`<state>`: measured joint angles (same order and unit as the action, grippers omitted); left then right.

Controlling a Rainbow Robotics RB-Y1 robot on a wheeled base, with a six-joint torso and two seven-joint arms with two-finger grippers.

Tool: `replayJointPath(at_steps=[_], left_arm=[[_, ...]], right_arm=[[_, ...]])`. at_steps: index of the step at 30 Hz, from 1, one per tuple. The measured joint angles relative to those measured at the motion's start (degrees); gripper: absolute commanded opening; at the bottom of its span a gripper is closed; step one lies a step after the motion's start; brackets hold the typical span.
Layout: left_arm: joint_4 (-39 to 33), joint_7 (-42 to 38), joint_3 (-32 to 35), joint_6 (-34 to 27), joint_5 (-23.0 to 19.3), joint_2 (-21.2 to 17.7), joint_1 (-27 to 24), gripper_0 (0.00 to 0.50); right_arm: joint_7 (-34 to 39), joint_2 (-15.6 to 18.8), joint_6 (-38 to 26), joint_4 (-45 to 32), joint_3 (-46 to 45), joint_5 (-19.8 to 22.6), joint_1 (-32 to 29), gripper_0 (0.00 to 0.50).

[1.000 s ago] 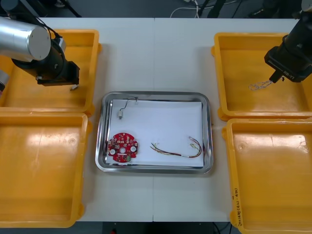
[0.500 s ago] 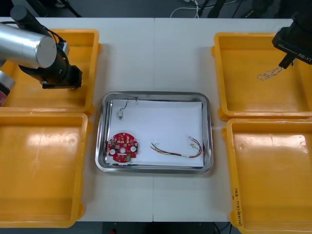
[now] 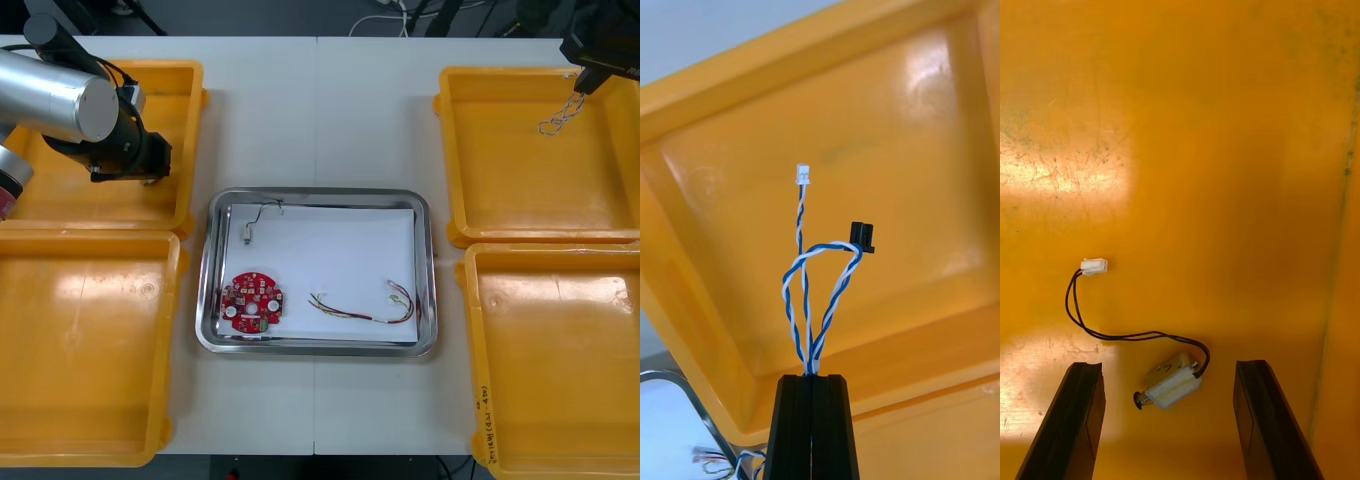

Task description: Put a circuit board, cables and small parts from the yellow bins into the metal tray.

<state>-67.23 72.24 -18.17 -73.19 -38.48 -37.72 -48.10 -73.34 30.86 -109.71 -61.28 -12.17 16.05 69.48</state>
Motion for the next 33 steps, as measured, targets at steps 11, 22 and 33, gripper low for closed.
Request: replayJointPath(at_steps=[11, 22, 33], left_arm=[[0.1, 0.0, 0.0, 0.7, -0.1, 0.0, 0.1, 0.500], [0.1, 0.0, 0.0, 1.8, -0.2, 0.0, 1.7, 0.500], [0.1, 0.0, -0.3, 2.6, -0.2, 0.0, 1.8, 0.500]], right_arm=[[-3.2, -0.6, 0.0, -20.8, 10.2, 9.5, -8.6, 0.000], [-4.6, -0.7, 0.0, -36.0, 23.0, 19.7, -13.2, 0.000], [-6.3, -0.7, 0.0, -44.7, 30.0, 27.4, -15.8, 0.000]])
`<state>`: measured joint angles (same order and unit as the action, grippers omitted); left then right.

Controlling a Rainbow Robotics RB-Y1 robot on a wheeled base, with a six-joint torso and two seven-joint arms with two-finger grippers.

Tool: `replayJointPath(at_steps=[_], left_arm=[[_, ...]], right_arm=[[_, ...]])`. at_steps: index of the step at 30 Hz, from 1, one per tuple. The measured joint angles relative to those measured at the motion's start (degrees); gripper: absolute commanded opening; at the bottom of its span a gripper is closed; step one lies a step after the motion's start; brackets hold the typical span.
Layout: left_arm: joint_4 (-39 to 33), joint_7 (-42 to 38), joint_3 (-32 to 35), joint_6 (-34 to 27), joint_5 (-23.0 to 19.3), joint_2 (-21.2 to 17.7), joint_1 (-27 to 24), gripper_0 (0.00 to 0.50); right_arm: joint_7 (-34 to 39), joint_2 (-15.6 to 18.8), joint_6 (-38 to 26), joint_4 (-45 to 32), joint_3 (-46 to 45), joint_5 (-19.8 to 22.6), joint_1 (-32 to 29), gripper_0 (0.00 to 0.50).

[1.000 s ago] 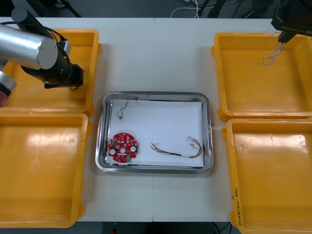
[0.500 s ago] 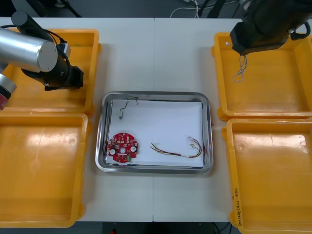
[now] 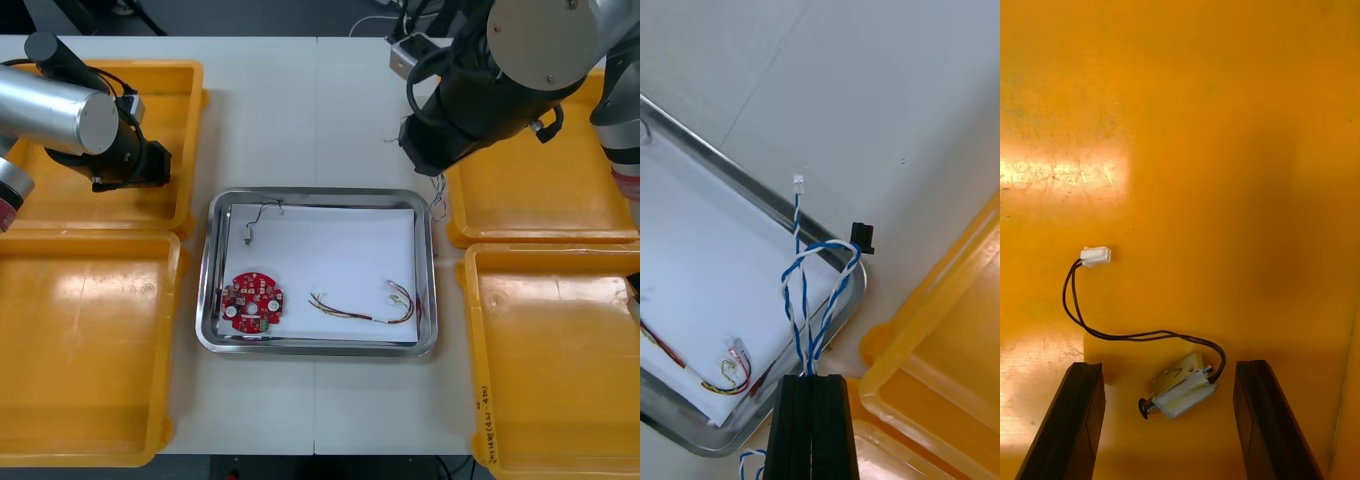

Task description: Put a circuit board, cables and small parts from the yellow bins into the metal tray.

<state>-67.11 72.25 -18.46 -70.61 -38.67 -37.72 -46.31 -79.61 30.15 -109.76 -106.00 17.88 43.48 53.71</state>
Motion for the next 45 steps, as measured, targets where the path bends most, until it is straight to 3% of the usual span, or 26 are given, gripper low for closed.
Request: replayJointPath(at_steps=[1, 2, 3, 9, 15, 28, 39, 45], left_arm=[[0.0, 0.0, -0.3, 0.5, 0.0, 0.0, 0.0, 0.472], [0.0, 0.0, -0.6, 1.3, 0.0, 0.0, 0.0, 0.190], [0.0, 0.0, -1.0, 1.9, 0.0, 0.0, 0.0, 0.000], [0.0, 0.0, -2.3, 2.5, 0.0, 0.0, 0.0, 0.000], [0.0, 0.0, -2.3, 2.5, 0.0, 0.0, 0.0, 0.000], [0.0, 0.0, -2.3, 2.4, 0.0, 0.0, 0.0, 0.000], [0.0, 0.1, 2.4, -2.8, 0.5, 0.0, 0.0, 0.000], [0.0, 1.2, 5.9, -6.7, 1.8, 0.0, 0.0, 0.000]], right_arm=[[-0.6, 0.0, 0.0, -0.1, 0.3, 0.6, -0.1, 0.000], [-1.4, -0.1, 0.0, -0.1, 0.5, 1.0, -0.3, 0.000], [-2.7, -0.2, 0.0, -0.1, 0.8, 1.2, -0.4, 0.000], [-13.5, -1.9, 0.0, -0.1, 1.6, -0.1, -0.7, 0.000], [-18.1, -4.0, 0.0, -0.1, 3.2, -2.3, -1.3, 0.000], [-36.2, -4.4, 4.4, 3.7, 8.0, -3.8, -2.6, 0.000], [-43.9, -4.7, 12.0, 9.6, 10.4, -4.3, -2.6, 0.000], [-44.0, -4.8, 15.0, 10.5, 14.5, -6.3, -3.0, 0.000]])
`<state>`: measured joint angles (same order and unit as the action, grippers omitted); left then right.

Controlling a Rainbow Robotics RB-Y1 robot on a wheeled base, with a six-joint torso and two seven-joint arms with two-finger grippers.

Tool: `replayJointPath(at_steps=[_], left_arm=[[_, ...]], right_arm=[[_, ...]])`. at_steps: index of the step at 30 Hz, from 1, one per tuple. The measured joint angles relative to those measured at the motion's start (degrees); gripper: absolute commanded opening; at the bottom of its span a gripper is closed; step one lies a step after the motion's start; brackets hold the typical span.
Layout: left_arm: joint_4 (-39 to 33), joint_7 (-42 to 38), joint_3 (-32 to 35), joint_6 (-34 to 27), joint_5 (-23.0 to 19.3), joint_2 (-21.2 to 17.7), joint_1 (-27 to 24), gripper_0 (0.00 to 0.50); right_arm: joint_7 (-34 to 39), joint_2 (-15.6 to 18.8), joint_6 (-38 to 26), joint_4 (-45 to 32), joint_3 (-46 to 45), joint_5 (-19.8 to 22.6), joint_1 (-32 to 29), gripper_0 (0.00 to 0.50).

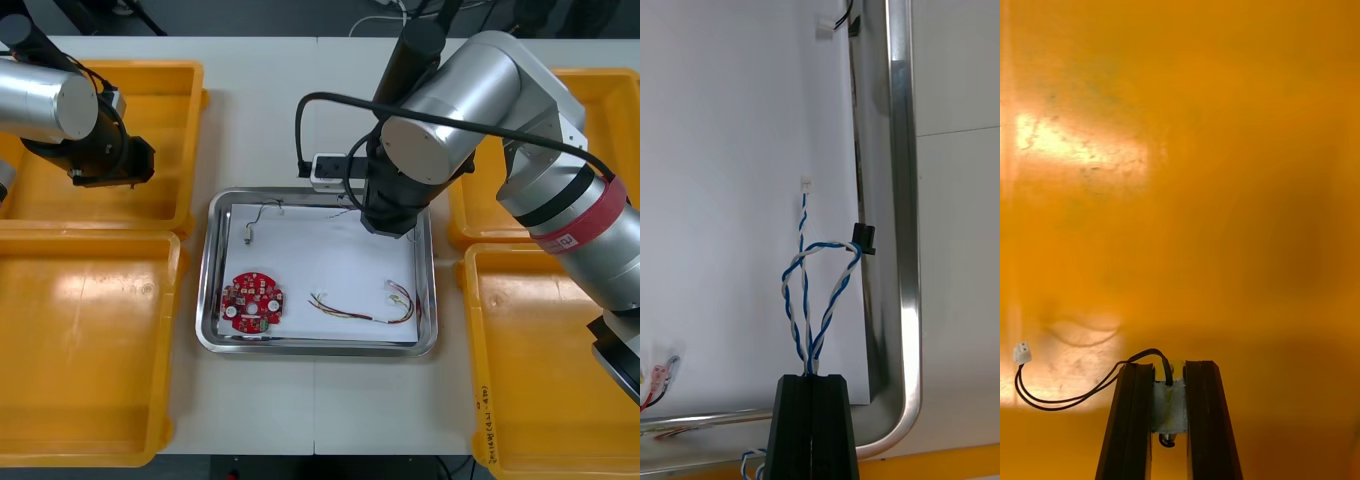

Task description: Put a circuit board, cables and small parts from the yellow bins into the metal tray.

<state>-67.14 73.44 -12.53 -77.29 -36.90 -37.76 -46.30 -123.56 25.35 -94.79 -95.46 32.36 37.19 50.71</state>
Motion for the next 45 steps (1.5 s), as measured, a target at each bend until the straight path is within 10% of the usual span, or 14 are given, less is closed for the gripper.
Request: replayJointPath(at_steps=[22, 23, 24, 25, 26, 45], left_arm=[[-8.7, 5.1, 6.8, -14.5, 2.9, 0.0, 0.0, 0.000], [-9.5, 5.1, 6.8, -15.2, 2.9, 0.0, 0.0, 0.000], [-10.2, 5.1, 6.8, -15.8, 2.9, 0.0, 0.0, 0.000], [-10.9, 5.1, 6.8, -16.3, 2.9, 0.0, 0.0, 0.000], [-11.7, 5.1, 6.8, -17.0, 3.0, 0.0, 0.0, 0.000], [-23.1, 5.1, 8.5, -28.0, 3.1, 2.6, 0.0, 0.001]], right_arm=[[0.0, 0.0, 9.1, 0.1, 7.1, -5.8, -5.2, 0.006], [0.0, 0.0, 9.1, 0.1, 7.1, -5.8, -5.2, 0.125], [0.0, 0.0, 9.1, 0.1, 7.1, -5.8, -5.2, 0.125], [0.0, -0.1, 9.1, 0.1, 7.1, -5.8, -5.2, 0.392], [0.0, -0.1, 9.1, 0.1, 7.1, -5.8, -5.2, 0.500], [0.2, -0.3, 4.4, -1.1, 6.6, -6.1, -5.3, 0.500]])
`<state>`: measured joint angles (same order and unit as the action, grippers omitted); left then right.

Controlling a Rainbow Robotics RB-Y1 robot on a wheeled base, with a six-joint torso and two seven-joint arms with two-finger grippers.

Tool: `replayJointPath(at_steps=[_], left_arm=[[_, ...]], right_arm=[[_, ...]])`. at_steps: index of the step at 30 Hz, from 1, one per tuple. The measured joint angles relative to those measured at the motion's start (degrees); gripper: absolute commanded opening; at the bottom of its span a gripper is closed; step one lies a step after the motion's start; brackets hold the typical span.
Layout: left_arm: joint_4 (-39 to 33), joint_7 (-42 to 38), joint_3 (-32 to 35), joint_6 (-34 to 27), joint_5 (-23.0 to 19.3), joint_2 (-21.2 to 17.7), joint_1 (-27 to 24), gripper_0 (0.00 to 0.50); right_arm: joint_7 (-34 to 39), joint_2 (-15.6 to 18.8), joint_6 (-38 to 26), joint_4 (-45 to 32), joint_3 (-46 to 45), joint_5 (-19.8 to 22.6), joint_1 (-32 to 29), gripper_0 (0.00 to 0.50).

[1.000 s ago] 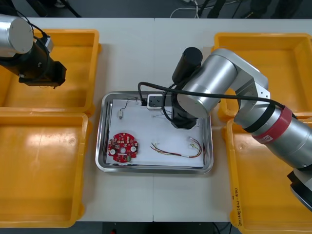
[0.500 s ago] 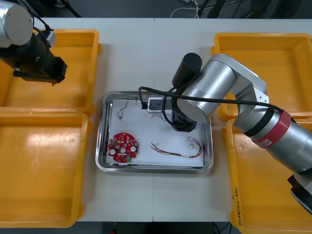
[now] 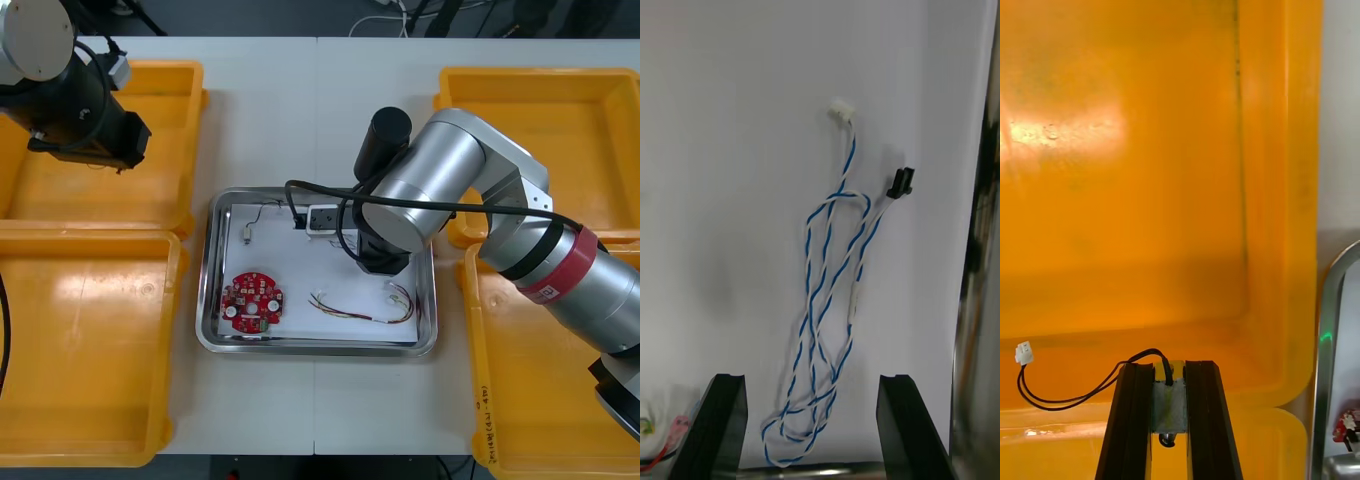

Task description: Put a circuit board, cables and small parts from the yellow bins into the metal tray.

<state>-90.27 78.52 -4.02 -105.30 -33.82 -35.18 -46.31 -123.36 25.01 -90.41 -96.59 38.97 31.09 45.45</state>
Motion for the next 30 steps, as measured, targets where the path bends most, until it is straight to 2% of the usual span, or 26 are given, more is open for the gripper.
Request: replayJointPath(at_steps=[4, 15, 20, 24, 30], left_arm=[[-0.4, 0.0, 0.0, -1.2, 1.0, 1.6, 0.0, 0.000], [-3.6, -0.1, 0.0, -2.7, 2.5, 4.9, 0.0, 0.001], [-4.7, -0.2, 0.0, -2.7, 3.1, 5.8, 0.0, 0.000], [-4.9, -0.4, -0.1, -2.7, 3.3, 5.9, 0.0, 0.000], [-4.9, -0.7, -0.1, -2.7, 3.3, 5.9, 0.0, 0.001]], right_arm=[[0.1, 0.0, -4.4, -1.9, -1.9, 0.2, 0.0, 0.500], [3.0, -0.1, -18.8, -2.5, -11.6, 5.4, 2.8, 0.500], [3.5, -0.1, -19.3, -2.5, -15.3, 5.8, 5.1, 0.500], [4.7, 0.1, -19.3, -2.5, -18.6, 7.7, 6.2, 0.500], [6.8, 4.2, -19.3, -2.5, -22.0, 12.5, 6.7, 0.500]])
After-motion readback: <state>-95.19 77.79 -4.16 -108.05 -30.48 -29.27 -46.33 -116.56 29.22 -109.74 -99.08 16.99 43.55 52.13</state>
